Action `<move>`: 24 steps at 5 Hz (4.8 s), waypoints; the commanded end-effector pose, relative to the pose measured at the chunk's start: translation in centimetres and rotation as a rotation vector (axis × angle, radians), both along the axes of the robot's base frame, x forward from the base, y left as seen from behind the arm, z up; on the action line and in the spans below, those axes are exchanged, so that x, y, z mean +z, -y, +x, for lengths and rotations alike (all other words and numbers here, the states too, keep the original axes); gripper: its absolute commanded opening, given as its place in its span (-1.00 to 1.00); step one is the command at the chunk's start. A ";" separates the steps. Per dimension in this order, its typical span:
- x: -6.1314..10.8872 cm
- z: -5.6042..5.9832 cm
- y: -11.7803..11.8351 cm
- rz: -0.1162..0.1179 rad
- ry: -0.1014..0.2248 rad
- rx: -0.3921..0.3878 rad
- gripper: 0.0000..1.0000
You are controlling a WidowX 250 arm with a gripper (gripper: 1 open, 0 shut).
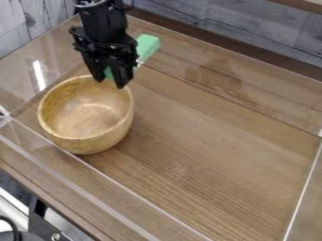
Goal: Put green stick into wooden bowl
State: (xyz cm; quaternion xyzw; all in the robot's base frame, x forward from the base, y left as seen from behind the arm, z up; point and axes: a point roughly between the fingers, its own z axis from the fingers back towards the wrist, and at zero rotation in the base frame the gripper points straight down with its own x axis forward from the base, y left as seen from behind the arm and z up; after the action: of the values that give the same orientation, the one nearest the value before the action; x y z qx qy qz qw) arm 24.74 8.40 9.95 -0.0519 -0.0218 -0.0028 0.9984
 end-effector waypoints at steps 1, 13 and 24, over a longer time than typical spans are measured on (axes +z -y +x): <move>-0.2 -0.3 -0.6 0.023 0.001 -0.007 -1.00; -4.6 -2.0 -2.7 0.046 -0.080 0.051 1.00; -5.8 -3.4 -2.3 0.024 -0.189 0.110 -1.00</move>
State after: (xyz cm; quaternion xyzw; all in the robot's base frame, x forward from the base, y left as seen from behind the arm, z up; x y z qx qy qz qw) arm 21.49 10.56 3.89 -0.0390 0.0664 0.0478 0.9959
